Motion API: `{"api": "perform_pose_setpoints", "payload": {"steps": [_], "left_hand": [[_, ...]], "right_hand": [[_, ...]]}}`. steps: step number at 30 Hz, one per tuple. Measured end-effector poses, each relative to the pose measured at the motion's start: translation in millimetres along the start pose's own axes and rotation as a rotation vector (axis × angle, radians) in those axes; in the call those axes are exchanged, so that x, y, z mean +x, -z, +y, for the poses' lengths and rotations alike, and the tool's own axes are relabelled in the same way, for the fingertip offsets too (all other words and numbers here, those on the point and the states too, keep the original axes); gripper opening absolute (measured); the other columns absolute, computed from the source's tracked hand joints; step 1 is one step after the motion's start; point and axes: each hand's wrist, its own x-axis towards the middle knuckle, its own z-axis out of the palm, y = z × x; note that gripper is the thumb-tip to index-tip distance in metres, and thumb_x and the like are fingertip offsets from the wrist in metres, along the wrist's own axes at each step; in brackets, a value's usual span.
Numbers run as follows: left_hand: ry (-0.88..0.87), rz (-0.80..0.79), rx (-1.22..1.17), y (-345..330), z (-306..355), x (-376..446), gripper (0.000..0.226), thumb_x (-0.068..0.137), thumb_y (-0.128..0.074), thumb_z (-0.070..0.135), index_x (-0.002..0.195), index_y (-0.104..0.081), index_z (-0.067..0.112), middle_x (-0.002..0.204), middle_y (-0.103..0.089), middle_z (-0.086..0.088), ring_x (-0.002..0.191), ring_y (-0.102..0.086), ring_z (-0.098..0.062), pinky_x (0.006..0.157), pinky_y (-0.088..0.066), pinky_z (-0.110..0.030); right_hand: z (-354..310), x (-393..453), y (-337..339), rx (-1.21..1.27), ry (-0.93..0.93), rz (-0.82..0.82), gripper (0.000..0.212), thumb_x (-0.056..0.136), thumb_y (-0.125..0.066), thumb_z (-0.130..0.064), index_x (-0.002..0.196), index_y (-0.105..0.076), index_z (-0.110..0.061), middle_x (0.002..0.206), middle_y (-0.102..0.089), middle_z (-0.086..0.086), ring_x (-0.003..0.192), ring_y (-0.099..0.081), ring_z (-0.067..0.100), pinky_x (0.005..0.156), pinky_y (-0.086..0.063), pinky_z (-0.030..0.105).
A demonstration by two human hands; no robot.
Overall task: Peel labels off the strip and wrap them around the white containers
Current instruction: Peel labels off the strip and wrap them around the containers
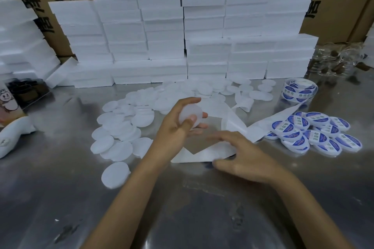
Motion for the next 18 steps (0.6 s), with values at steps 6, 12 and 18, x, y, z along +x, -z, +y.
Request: {"api": "perform_pose_setpoints", "payload": {"steps": [6,12,18], "left_hand": [[-0.005,0.007,0.177,6.6,-2.9,1.7,0.046,0.093,-0.07,0.019,0.127,-0.053,0.045,0.108,-0.069,0.011,0.096,-0.07,-0.009,0.084,-0.054,-0.015],[0.046,-0.067,0.359,13.4,-8.5,3.5,0.049,0.082,-0.081,0.027,0.118,-0.055,0.048,0.104,-0.069,0.019,0.101,-0.064,-0.002,0.089,-0.052,-0.022],[0.082,-0.077,0.21,17.2,-14.6,4.5,0.041,0.081,-0.081,0.011,0.112,-0.065,0.031,0.095,-0.078,0.006,0.096,-0.071,-0.006,0.083,-0.055,-0.019]], "right_hand": [[2.2,8.8,-13.1,0.023,0.022,0.186,0.017,0.093,-0.063,-0.018,0.103,-0.076,-0.024,0.104,-0.072,-0.015,0.101,-0.062,0.003,0.088,-0.047,0.019],[-0.5,8.7,-10.5,0.26,-0.056,0.178,0.015,0.094,-0.063,-0.016,0.089,-0.075,-0.024,0.085,-0.074,-0.012,0.08,-0.066,0.004,0.072,-0.047,0.015],[-7.9,6.9,-7.2,0.549,-0.087,0.178,0.013,0.088,-0.065,0.0,0.092,-0.071,-0.01,0.087,-0.077,0.004,0.076,-0.068,0.022,0.07,-0.051,0.027]]}}
